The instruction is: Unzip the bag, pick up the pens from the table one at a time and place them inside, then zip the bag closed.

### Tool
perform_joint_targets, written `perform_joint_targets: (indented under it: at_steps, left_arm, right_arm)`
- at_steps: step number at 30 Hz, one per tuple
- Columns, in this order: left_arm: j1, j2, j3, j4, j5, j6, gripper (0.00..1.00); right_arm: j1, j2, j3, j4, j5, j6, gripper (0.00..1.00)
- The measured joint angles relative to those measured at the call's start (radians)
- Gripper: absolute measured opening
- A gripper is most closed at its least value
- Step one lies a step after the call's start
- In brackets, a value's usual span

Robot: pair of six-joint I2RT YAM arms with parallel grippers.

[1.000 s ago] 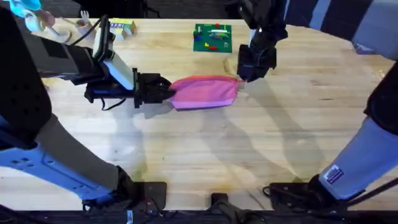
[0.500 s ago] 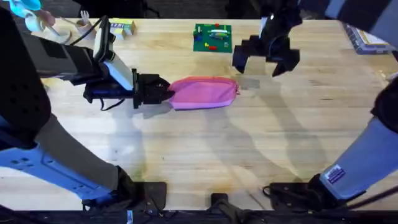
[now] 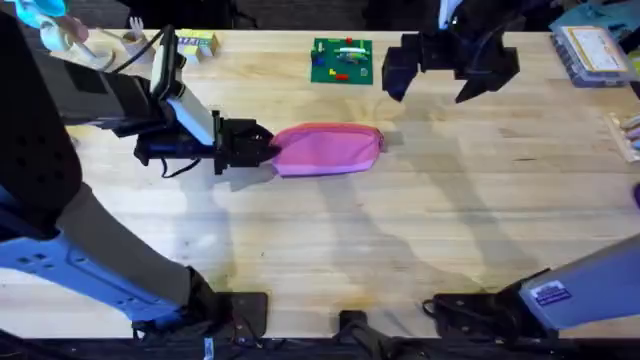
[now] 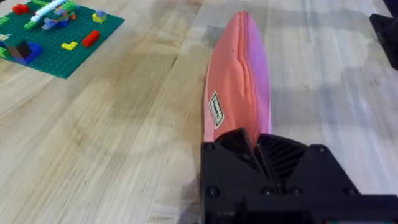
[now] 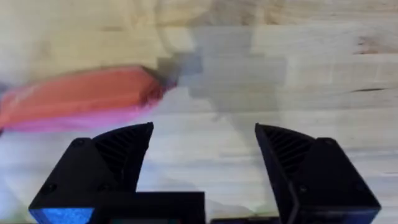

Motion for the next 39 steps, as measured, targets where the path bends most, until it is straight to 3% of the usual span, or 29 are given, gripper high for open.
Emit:
perform_joint_targets:
  at_steps: [6, 7, 12, 13, 21, 27, 31, 39]
  left_arm:
    - [0.000, 0.000, 0.000, 0.000, 0.000, 0.000, 0.043]
    - [0.000, 0.000, 0.000, 0.001, 0.000, 0.002, 0.108]
    - [0.002, 0.000, 0.000, -0.003, 0.030, 0.001, 0.884]
    - [0.002, 0.000, 0.000, -0.004, 0.032, -0.003, 0.962]
    - [0.003, 0.000, 0.000, -0.005, 0.035, -0.002, 0.992]
    - [0.006, 0.000, 0.021, -0.100, -0.014, 0.000, 0.994]
    - [0.006, -0.016, 0.106, -0.215, -0.084, 0.000, 0.995]
    - [0.006, -0.179, 0.321, -0.407, -0.219, 0.001, 0.995]
  right_arm:
    - [0.023, -0.067, 0.000, -0.038, 0.000, -0.050, 0.996]
    - [0.025, -0.077, 0.000, -0.038, 0.000, -0.054, 0.996]
    - [0.025, -0.112, 0.000, -0.041, -0.004, -0.076, 0.996]
    - [0.025, -0.114, 0.000, -0.044, -0.011, -0.089, 0.996]
    - [0.025, -0.113, 0.000, -0.080, -0.090, -0.212, 0.997]
    - [0.025, -0.114, 0.000, -0.102, -0.103, -0.312, 0.998]
    - [0.025, -0.134, 0.000, -0.100, -0.106, -0.350, 0.998]
    - [0.025, -0.217, 0.000, -0.103, -0.106, -0.390, 0.997]
